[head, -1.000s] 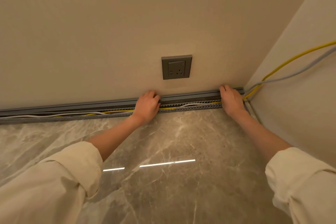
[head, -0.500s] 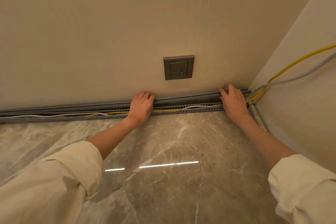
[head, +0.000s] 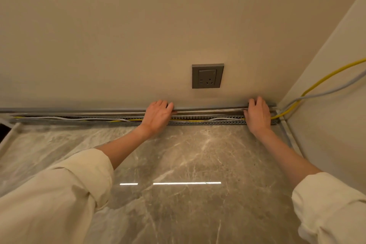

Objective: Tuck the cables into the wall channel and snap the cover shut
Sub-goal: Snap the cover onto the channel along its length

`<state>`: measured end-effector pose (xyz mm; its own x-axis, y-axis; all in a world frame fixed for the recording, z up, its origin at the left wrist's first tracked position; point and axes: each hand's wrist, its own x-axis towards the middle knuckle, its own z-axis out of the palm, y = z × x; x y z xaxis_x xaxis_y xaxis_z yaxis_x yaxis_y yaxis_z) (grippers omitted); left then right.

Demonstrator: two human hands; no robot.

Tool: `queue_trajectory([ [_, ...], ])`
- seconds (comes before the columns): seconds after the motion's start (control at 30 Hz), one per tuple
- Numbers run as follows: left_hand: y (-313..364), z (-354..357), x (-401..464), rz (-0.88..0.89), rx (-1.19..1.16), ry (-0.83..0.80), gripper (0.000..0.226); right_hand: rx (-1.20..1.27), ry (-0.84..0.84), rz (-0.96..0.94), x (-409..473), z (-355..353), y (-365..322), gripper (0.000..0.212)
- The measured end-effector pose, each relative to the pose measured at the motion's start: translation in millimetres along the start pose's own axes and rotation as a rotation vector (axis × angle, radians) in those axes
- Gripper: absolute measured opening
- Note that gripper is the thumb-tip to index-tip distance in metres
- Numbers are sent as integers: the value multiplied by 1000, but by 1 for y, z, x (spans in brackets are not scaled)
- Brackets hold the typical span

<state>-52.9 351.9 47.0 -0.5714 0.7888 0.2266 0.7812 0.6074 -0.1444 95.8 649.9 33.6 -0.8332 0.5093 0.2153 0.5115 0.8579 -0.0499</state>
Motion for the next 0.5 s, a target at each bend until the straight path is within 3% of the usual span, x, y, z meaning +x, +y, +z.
queue_trajectory([
  [0.33,-21,-2,-13,-194,-4,-250,21,1,65,-205,-13,-8,-14,31],
  [0.5,-20,-5,-7,-155,-20,-276,22,14,84,-269,-28,-1,-1,30],
])
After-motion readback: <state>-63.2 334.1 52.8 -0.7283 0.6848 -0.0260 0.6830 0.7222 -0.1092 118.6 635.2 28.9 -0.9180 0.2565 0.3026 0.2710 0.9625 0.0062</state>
